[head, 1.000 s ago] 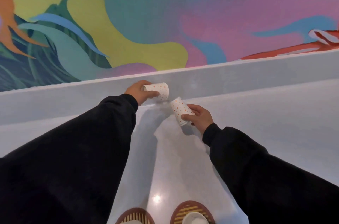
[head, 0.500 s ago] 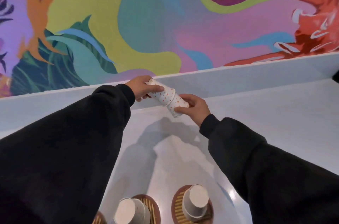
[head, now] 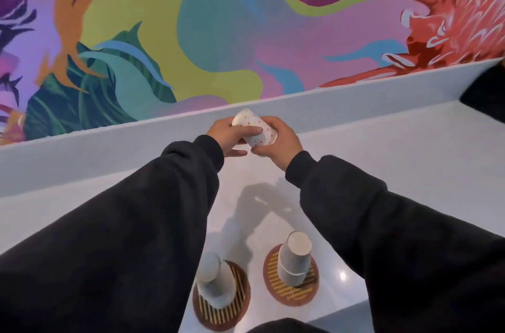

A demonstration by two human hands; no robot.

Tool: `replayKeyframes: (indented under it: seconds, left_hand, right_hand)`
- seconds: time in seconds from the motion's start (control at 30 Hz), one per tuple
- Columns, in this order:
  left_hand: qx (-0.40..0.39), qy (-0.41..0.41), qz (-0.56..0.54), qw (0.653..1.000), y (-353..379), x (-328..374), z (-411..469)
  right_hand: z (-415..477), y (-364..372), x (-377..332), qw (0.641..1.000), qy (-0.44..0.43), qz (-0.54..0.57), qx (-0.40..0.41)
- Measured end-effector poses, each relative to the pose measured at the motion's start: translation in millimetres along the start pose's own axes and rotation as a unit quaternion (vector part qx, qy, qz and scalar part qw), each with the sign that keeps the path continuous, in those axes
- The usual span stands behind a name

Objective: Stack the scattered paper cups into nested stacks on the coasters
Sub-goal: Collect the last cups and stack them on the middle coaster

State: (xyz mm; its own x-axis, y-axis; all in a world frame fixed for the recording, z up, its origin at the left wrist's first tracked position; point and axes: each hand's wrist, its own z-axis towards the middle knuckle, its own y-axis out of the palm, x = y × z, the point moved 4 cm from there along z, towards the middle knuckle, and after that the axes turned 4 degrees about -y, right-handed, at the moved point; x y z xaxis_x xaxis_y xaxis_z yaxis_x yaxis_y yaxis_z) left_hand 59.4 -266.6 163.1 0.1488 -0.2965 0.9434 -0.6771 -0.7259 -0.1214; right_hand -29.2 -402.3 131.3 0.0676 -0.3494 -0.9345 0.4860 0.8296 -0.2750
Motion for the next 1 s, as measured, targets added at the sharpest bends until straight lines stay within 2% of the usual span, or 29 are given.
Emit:
replayKeyframes:
  seconds: [0.2, 0.4, 0.53, 0.63, 0.73, 1.0]
  left_hand:
    - [-0.06, 0.034, 0.053, 0.996, 5, 14, -45]
    - [-0.096, 0.073, 0.162, 0.979, 34, 9, -95]
    - [-0.077, 0.091, 0.214, 0.969, 58, -11, -124]
    - [-0.058, 0.108, 0.256, 0.959, 78, -33, -140]
    - [-0.042, 0.106, 0.286, 0.952, 98, -58, -148]
    - [-0.014, 0.03, 0.305, 0.952, 121, -120, -141]
  right_hand:
    - [-38, -10, -33, 0.999, -0.035, -0.014, -0.022]
    - [-105, -36, -40, 0.997, 0.004, -0.014, -0.072]
    - [-148, -54, -32, 0.992, 0.032, -0.049, -0.112]
    - [-173, -62, -15, 0.987, 0.044, -0.09, -0.127]
    - [-193, -63, 13, 0.985, 0.059, -0.085, -0.138]
    - [-221, -57, 94, 0.984, 0.118, -0.028, -0.133]
